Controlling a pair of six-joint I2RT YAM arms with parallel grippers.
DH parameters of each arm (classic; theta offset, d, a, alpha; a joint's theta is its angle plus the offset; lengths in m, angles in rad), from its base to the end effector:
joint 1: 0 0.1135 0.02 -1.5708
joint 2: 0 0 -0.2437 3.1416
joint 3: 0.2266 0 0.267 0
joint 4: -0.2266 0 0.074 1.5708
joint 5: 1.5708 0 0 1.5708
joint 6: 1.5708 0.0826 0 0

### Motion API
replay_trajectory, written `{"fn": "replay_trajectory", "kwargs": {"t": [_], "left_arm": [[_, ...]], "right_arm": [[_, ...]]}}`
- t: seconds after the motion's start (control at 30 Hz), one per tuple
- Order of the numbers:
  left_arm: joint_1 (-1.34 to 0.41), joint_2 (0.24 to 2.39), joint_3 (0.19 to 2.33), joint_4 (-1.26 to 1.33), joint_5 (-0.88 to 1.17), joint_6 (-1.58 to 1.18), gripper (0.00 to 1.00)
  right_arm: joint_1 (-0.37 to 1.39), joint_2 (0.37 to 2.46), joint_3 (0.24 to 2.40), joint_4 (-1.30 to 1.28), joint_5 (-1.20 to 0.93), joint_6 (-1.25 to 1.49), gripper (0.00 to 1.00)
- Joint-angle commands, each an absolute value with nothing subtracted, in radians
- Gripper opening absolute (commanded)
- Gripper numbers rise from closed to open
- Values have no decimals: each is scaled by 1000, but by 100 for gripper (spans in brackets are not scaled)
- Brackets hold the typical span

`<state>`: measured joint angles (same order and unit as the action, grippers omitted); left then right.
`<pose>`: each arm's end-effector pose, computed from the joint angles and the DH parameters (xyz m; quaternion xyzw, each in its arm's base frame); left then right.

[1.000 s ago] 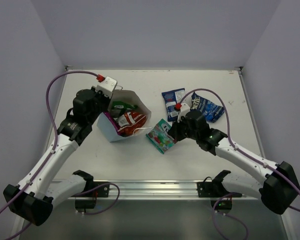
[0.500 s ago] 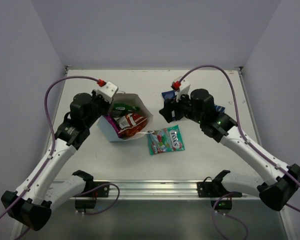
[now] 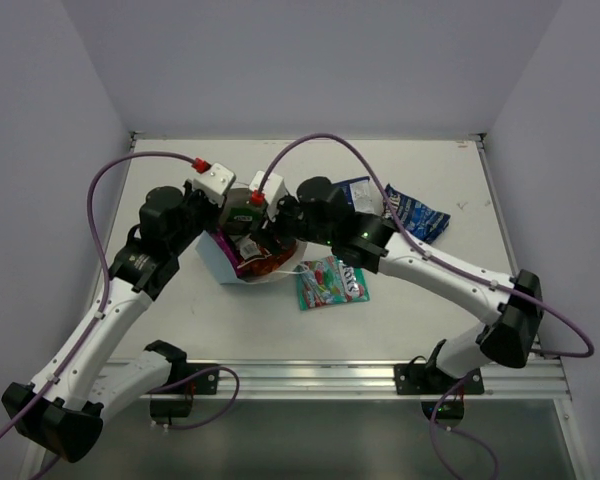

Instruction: Take the snacks out of the paper bag

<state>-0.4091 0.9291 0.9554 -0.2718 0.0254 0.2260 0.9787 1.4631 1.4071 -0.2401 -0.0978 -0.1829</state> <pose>0.2602 -0.1151 0.3375 0.2536 0.7464 -0.0662 0.6117 0.2201 0.3417 0.3555 -0.4648 0.6551 0.2665 0.5327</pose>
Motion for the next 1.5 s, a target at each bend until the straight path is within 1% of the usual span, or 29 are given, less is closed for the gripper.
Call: {"fn": "replay_trajectory", "kwargs": {"t": [0.0,0.07,0.23,0.43,0.63,0.67,0.77,0.87,0.97,1.2,1.23,1.3,1.33,1.43,1.47], "left_arm": [[-411,907,1009,-156,64,169,0],[-411,910,1019,-158,74,126,0],[-411,911,1035,-170,94,80,0],[-411,910,1037,-192,74,74,0],[-411,905,1035,-198,109,74,0],[-411,904,1035,-198,115,77,0],[-411,902,1032,-199,141,81,0],[-411,900,1029,-195,170,81,0],[-411,899,1029,-193,183,80,0],[-411,890,1028,-184,190,80,0],[-410,891,1028,-184,190,78,0],[-411,891,1028,-187,187,80,0],[-411,890,1026,-189,180,80,0],[-411,891,1026,-189,157,81,0],[-411,891,1025,-189,149,81,0]], "right_arm": [[988,1515,1416,-125,-86,-181,63],[988,1543,1394,-88,-66,-178,62],[989,1617,1315,84,73,-204,63],[980,1709,1276,210,167,-253,70],[971,1747,1240,311,230,-252,76],[969,1749,1230,328,251,-252,78],[960,1770,1230,357,246,-261,80],[942,1793,1241,359,171,-258,80],[937,1816,1259,354,134,-262,78],[933,1868,1275,340,14,-256,64],[931,1871,1273,345,6,-256,58],[931,1870,1269,360,6,-264,48],[931,1859,1261,377,6,-268,37],[931,1824,1241,403,-26,-284,18],[931,1813,1239,403,-31,-290,5]]}}
